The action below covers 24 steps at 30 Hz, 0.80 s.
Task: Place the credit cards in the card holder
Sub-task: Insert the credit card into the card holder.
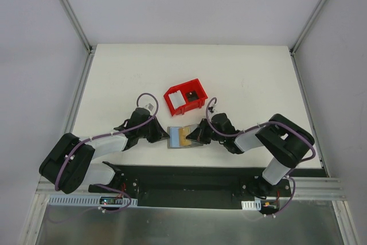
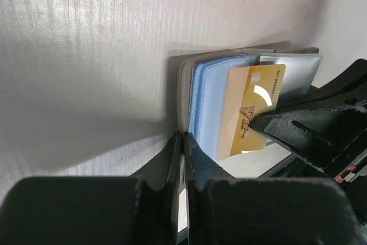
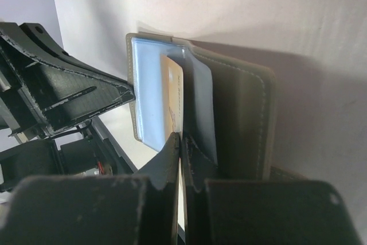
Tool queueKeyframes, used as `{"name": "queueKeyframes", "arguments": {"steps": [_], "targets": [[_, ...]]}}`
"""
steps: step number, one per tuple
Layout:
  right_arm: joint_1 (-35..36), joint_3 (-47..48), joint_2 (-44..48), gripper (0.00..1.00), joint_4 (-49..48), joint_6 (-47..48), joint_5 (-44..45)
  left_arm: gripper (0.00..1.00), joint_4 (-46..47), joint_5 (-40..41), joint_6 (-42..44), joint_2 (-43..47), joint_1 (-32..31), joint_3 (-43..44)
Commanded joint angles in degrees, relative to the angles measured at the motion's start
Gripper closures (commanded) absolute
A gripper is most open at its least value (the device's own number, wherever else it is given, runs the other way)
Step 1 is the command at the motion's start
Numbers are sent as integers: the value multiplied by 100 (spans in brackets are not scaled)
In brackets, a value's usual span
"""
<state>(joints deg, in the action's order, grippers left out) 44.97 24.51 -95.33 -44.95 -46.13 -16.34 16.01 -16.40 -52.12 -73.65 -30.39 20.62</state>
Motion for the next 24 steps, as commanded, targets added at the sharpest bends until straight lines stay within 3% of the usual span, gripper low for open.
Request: {"name": "queueKeyframes", "arguments": {"steps": [1, 8, 14, 17, 24], "targets": [[240, 62, -188, 100, 30, 42, 78, 100, 148, 14, -70, 43, -46, -32], [390, 449, -189, 96, 477, 279, 200, 100, 166, -3, -62, 131, -46, -23], [372, 773, 514, 70, 2373, 1052, 1000, 100, 104, 6, -53, 237, -46, -41], [381, 906, 708, 63, 2868, 1308, 1264, 100, 78, -3, -9, 237, -46, 3], [451, 1196, 454, 62, 3001, 1431, 1002, 100, 60, -56, 9, 175, -46, 82]]}}
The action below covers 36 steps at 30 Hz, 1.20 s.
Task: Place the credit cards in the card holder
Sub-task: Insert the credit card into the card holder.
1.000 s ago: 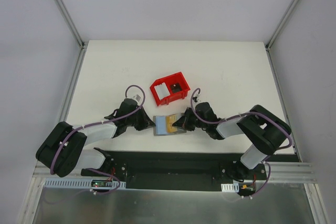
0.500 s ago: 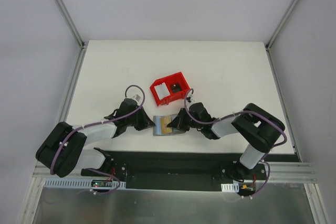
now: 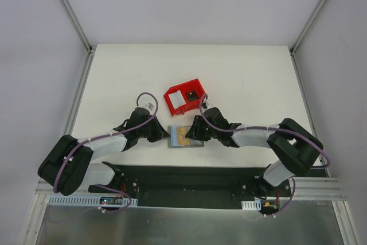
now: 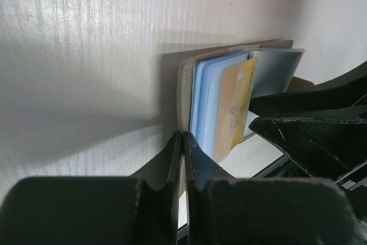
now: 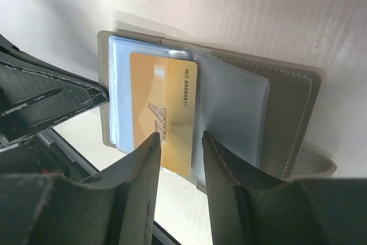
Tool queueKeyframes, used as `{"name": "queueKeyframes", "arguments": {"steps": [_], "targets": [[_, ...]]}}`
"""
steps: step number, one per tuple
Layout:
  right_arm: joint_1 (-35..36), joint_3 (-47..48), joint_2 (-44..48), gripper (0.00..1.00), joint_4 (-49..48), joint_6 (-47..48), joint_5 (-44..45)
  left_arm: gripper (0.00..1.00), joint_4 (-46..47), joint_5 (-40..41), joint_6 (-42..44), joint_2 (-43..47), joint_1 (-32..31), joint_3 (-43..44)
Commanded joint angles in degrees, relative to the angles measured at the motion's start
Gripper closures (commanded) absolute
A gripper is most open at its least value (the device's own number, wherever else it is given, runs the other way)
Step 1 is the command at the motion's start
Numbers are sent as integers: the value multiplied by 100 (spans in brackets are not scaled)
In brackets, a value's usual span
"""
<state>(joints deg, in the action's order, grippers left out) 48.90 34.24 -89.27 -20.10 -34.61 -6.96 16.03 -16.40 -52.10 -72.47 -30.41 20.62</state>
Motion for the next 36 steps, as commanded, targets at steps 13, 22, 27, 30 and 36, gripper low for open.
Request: {"name": "queueKeyframes", "arguments": {"steps": [13, 22, 27, 30, 36], "targets": [[233, 794, -433, 80, 533, 525, -323, 100, 58, -82, 15, 22, -44, 100], [260, 1128, -608, 82, 559, 736, -578, 100, 58, -100, 24, -4, -52, 126], [277, 1225, -609, 82, 542, 806, -648, 100, 58, -109, 24, 4, -44, 126], [277, 1199, -539, 79, 620, 842, -561, 100, 49, -74, 33, 4, -44, 117], [207, 980, -328, 68, 718, 693, -253, 100, -4, -47, 50, 31, -44, 117]]}}
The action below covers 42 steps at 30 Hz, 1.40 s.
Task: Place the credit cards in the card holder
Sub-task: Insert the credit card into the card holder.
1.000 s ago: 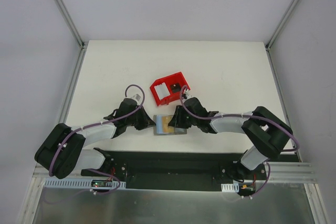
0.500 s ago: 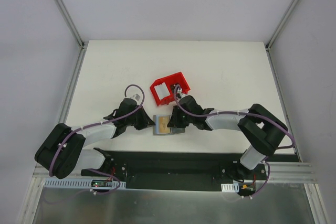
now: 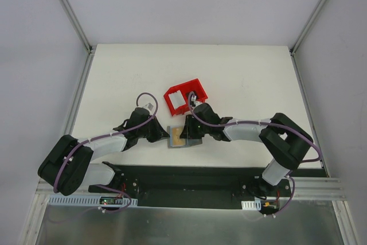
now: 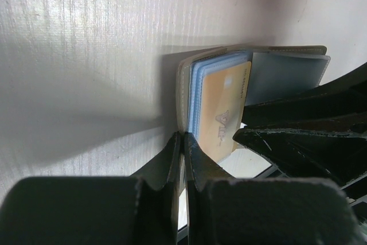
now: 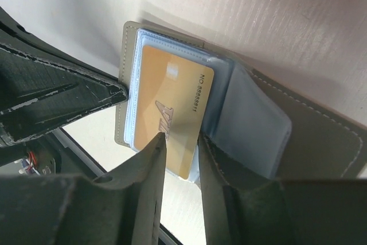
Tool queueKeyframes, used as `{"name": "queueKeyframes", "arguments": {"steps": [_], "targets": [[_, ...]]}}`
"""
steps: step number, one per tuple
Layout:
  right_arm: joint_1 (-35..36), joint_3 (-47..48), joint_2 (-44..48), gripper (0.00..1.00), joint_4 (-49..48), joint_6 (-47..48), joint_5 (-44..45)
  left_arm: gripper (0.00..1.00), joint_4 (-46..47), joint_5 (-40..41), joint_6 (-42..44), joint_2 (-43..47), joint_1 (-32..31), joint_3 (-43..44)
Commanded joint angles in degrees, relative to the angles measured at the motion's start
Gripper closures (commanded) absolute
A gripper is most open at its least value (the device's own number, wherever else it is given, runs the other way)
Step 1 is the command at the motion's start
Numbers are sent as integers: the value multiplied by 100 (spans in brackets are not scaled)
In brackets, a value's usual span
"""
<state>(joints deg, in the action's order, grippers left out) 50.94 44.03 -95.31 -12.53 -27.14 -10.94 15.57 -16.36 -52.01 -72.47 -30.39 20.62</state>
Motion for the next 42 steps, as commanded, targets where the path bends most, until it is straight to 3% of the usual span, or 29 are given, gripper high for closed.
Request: {"name": "queueKeyframes", "arguments": {"steps": [1, 6, 12, 15, 22, 30, 42], "targets": [[-14, -8, 285, 68, -38, -72, 136, 100, 42, -43, 50, 40, -46, 117], [-14, 62, 223, 67, -108, -73, -22, 100, 34, -52, 50, 13, -46, 135], [83, 273, 65, 85, -214, -29, -312, 100, 34, -69, 68, 13, -46, 161], [101, 316, 4, 86, -223, -20, -356, 100, 25, -78, 50, 22, -46, 161], [83, 361, -41, 81, -197, 6, -418, 100, 25, -60, 59, 92, -46, 144], [39, 413, 609, 61, 875, 419, 706, 100, -81, -16, 86, 312, -46, 135], [267, 984, 549, 53, 1473, 692, 839, 100, -169, -148, 121, 602, -46, 311]]}}
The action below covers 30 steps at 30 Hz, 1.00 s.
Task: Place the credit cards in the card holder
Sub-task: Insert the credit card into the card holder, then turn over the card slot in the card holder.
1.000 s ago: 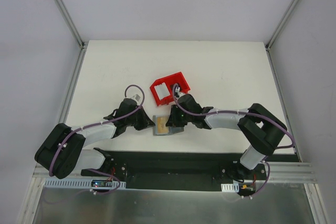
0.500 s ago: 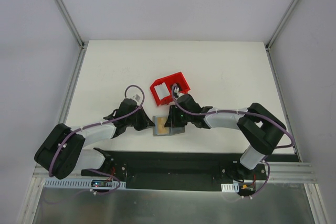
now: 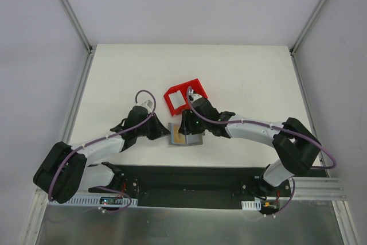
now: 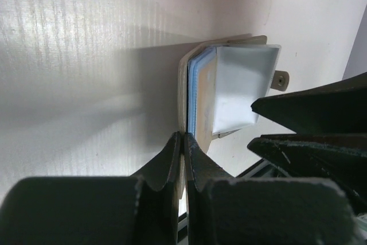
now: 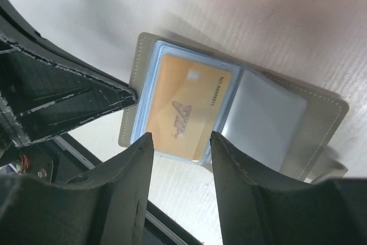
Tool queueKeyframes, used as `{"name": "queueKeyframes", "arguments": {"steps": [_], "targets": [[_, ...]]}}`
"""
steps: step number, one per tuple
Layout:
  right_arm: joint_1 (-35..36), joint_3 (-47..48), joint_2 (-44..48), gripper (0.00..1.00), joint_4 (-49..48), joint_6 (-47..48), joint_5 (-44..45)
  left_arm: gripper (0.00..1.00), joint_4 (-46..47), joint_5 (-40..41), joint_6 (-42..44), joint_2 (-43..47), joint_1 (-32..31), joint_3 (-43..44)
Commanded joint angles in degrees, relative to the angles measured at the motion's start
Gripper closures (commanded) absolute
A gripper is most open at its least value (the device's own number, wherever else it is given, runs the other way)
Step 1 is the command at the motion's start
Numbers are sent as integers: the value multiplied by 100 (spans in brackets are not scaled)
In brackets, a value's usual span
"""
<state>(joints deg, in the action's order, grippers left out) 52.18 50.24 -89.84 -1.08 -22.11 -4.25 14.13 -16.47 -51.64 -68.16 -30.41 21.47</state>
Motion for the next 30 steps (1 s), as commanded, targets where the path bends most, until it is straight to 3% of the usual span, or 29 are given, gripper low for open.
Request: {"name": "queueKeyframes", "arguments": {"steps": [1, 16, 30], "targets": [[169, 407, -50, 52, 354, 207, 170, 100, -33, -146, 84, 180, -44, 226], [495, 1128, -710, 46, 943, 312, 302, 100, -42, -216, 84, 207, -44, 278], [609, 1436, -1000, 46, 1373, 427, 636, 100, -42, -252, 101, 259, -44, 270]]}}
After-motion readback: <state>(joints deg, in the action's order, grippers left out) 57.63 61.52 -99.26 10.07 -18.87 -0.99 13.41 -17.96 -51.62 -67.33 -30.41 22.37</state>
